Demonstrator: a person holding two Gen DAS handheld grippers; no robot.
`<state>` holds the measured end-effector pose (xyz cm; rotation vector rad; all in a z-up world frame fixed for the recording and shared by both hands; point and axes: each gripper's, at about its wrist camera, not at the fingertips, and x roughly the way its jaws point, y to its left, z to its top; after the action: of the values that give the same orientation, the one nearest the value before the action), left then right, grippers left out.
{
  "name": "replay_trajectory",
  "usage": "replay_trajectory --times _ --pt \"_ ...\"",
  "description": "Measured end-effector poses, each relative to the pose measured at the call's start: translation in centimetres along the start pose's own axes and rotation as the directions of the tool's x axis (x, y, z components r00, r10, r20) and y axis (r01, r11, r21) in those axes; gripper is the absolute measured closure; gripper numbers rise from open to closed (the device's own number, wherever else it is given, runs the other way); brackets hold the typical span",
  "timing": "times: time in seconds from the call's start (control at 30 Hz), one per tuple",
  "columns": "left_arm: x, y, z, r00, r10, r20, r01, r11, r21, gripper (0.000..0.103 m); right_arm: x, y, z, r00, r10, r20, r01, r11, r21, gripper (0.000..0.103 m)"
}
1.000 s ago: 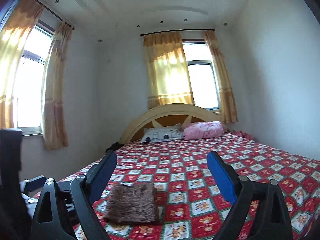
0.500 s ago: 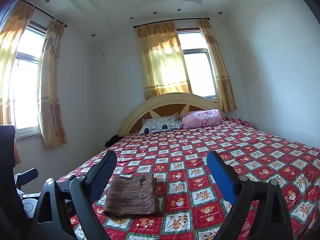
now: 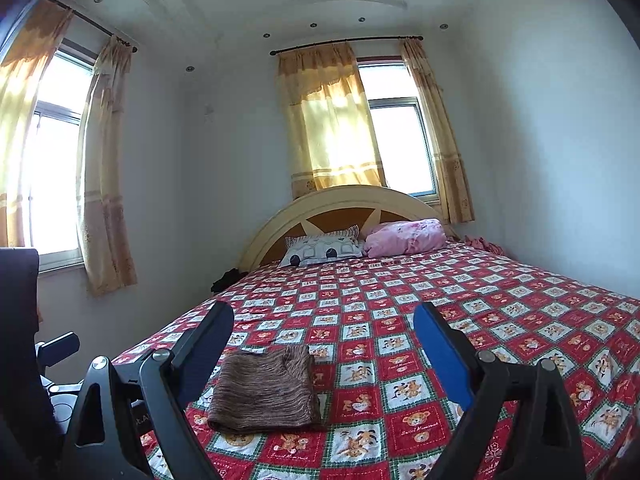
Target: Fold small clothes
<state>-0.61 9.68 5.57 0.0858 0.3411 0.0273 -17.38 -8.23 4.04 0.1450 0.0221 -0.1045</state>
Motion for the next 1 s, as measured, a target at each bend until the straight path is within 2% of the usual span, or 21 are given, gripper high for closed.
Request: replay_trajectory --times 0.27,0.6,0.83,1.0 --pt "-0.2 -0.3 -0.1 0.999 0.037 0.036 -0.038 0.999 0.019 0.0 0.0 0.2 -0.2 1.0 0.0 -0.004 0.0 1.0 -0.001 0.011" --pt "0.0 -0.3 -0.1 1.0 0.009 0.014 -0.009 1.0 0.004 0.0 0.0 0.3 -0.4 1.0 -0.008 -0.003 0.008 1.0 -0.007 0.011" --pt "0.5 -0.4 -0.3 1.0 0.028 -0.002 -0.028 1.0 0.005 0.0 0.2 0.3 -0.5 1.0 -0.014 -0.012 0.014 1.0 -0.007 0.011" --pt "0.9 -0.1 -0.3 1.0 -0.015 -0.02 0.015 1.0 -0.006 0.0 0.3 0.3 -0.7 1.0 -0.013 -0.025 0.013 1.0 -0.006 0.011"
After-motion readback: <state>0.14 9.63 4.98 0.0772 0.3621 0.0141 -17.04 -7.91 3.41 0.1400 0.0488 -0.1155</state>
